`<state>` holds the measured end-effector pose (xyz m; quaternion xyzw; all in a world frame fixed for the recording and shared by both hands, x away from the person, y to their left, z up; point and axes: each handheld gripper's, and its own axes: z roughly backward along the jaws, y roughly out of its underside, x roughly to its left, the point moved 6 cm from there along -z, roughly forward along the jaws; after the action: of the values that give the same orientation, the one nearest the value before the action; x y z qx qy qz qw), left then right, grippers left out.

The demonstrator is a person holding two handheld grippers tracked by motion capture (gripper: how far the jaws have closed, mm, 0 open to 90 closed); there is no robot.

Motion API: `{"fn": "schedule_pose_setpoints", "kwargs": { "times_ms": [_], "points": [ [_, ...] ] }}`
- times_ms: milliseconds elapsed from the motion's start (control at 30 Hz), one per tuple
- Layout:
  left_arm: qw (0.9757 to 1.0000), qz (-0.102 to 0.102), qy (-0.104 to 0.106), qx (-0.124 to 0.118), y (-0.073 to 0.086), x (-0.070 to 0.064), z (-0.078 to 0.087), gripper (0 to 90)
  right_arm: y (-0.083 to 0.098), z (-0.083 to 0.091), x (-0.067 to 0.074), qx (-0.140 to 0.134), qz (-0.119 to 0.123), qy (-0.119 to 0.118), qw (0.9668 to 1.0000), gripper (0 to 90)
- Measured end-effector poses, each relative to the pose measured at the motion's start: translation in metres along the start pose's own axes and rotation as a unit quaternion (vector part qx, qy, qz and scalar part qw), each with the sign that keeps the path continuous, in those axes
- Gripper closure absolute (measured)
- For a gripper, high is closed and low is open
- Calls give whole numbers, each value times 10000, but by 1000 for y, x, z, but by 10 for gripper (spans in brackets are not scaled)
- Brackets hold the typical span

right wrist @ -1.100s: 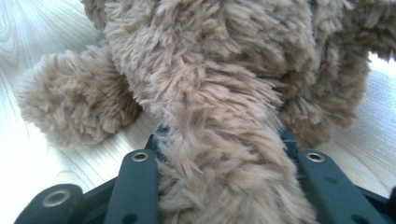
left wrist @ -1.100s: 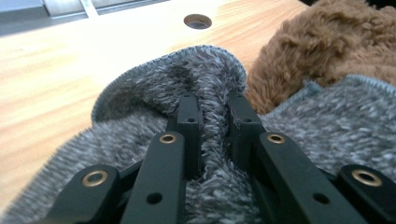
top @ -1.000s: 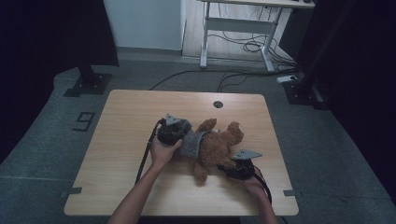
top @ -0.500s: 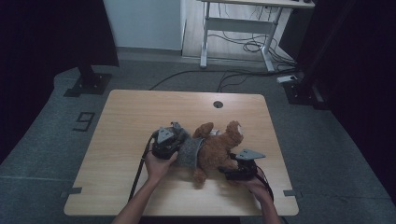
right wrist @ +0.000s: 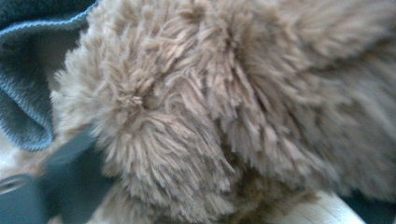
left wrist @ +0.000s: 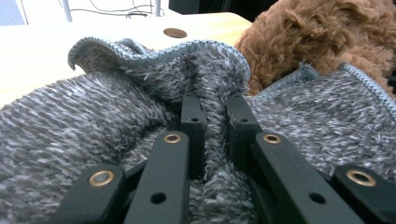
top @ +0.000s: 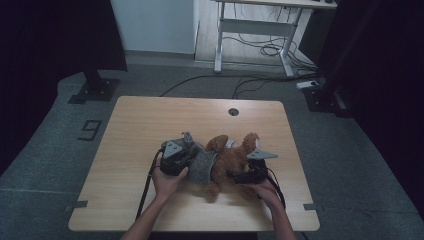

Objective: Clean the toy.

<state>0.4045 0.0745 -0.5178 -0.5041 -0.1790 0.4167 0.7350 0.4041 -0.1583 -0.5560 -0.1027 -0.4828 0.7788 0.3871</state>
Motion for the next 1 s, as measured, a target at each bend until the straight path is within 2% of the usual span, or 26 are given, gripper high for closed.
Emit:
{"fn": "schedule_pose_setpoints", "kwargs": {
  "times_ms": [100, 200, 267, 333, 400, 467, 533, 600, 767, 867, 1000],
  "points": [
    [10000, 12, 24, -14, 1, 0, 2, 802, 1, 0, 1, 46, 11, -32, 10000, 252],
    [9997, 203, 139, -67, 3, 1, 7, 802, 0, 0, 1, 0, -8, 58, 10000, 383],
    [9995, 257, 183, -84, 5, 2, 9, 801, -3, 1, 3, -8, 144, 73, 9999, 442],
    [9994, 279, 207, -94, 6, 3, 13, 801, -8, 2, 5, 27, 433, 135, 9990, 476],
    [9992, 319, 232, -108, 7, 3, 16, 801, -14, 2, 7, 16, 780, 268, 9966, 487],
    [9991, 337, 221, -147, 10, 4, 20, 800, -18, 0, 9, 14, 989, 401, 9943, 489],
    [9987, 400, 248, -179, 11, 5, 22, 800, -19, -2, 11, -28, 1087, 414, 9932, 489],
    [9985, 433, 295, -183, 12, 3, 24, 800, -15, -2, 10, -97, 1045, 354, 9938, 488],
    [9991, 300, 292, -58, -1, -8, 29, 794, -5, 1, 8, -286, 956, 252, 9947, 484],
    [9991, 154, 371, -96, -13, -21, 33, 796, -1, 2, 5, -359, 838, 171, 9957, 483],
    [9972, -106, 718, -204, -28, -50, 35, 796, 0, 3, 2, -363, 798, 72, 9961, 481]
  ]
}}
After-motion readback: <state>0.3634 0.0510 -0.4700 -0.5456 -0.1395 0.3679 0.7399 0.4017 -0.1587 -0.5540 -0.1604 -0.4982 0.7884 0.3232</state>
